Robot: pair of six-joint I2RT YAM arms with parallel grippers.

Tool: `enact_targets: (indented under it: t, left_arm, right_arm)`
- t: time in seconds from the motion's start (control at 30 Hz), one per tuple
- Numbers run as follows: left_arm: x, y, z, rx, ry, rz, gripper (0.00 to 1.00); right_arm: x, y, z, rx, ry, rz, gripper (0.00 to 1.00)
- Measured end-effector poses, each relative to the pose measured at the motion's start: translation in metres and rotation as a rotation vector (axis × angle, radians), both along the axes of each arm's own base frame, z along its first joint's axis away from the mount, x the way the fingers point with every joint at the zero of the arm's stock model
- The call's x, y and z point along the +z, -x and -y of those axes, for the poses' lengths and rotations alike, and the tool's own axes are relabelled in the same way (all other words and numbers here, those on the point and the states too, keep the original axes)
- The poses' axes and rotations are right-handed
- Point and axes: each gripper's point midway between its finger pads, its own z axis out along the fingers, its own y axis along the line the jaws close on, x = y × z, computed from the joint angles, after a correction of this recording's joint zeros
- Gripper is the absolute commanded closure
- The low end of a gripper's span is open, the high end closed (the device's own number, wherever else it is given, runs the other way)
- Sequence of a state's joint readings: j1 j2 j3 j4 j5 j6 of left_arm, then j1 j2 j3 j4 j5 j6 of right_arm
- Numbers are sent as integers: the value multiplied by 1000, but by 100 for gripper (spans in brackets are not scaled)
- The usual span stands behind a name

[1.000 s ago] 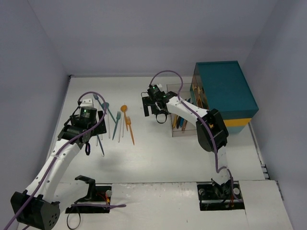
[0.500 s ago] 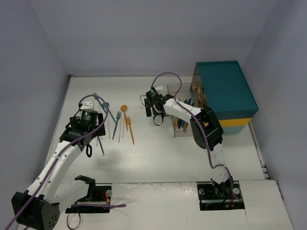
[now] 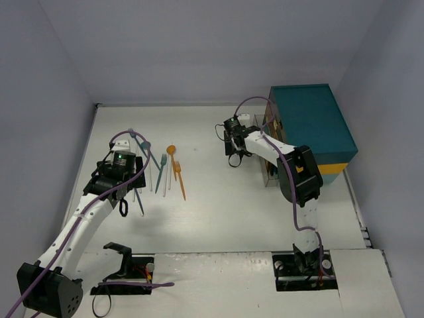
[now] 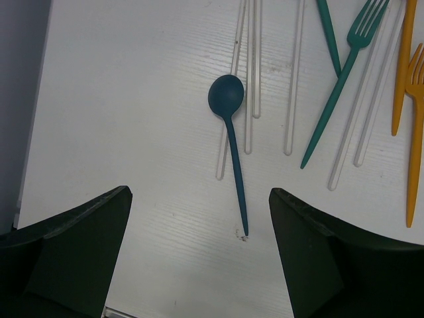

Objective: Sort the eating utensils into containers

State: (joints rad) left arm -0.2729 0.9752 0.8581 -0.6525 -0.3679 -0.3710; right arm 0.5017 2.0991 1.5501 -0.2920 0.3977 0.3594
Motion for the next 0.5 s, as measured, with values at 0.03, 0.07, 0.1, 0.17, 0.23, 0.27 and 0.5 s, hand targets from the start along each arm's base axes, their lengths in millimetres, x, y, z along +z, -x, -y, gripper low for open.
enact_targets:
  t: [0.03, 0.07, 0.1, 0.17, 0.23, 0.27, 0.5]
  left_arm:
    - [0, 0, 0, 0, 0, 0, 18]
    - [0, 0, 0, 0, 0, 0, 18]
    - [0, 0, 0, 0, 0, 0, 18]
    - [0, 0, 0, 0, -1, 0, 18]
    - [0, 0, -1, 2, -3, 0, 18]
    - [0, 0, -1, 2, -3, 0, 18]
    - [0, 0, -1, 2, -4, 1, 18]
  right_arm:
    - [0, -1, 7, -12, 13, 0, 0]
    - [1, -2, 12, -20, 25, 1, 0]
    - [1, -3, 16, -26, 36, 0, 0]
    - [2, -4, 26, -41, 58, -1, 0]
    - [3, -4, 31, -52, 78, 1, 0]
    - [3, -4, 33, -57, 86, 3, 0]
    - [9, -4, 51, -90, 168, 16, 0]
